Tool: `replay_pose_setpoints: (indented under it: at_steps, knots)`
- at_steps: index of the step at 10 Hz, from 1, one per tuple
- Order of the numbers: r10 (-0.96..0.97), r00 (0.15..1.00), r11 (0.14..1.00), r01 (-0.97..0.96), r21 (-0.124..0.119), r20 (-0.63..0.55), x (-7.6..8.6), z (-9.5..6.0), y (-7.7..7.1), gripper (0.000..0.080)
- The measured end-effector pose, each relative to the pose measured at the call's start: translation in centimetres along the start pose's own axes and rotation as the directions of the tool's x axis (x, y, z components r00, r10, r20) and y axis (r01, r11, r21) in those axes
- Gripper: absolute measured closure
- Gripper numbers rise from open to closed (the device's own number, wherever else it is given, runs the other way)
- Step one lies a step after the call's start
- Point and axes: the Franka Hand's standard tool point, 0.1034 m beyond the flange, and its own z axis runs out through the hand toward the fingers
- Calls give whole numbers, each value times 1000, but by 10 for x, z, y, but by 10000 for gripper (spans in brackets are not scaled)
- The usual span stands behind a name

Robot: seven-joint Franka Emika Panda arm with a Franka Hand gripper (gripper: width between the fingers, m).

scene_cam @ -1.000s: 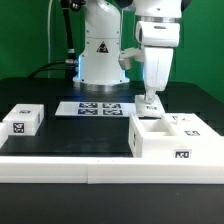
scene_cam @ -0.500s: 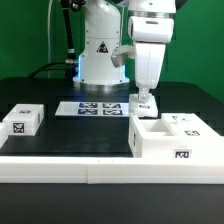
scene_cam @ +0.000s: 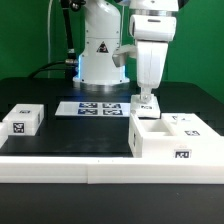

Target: Assemble cabinet

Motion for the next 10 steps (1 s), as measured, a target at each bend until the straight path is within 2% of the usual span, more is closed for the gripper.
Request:
replay_pose_setpoints:
  at_steps: [5, 7, 10]
  knots:
    - [-1, 1000, 1000, 1, 5, 0, 1, 3, 3, 729]
    - [-2, 1000, 1000, 2, 25, 9, 1, 4, 4, 729]
    - [-34, 999, 999, 33, 28, 10, 0, 4, 4, 729]
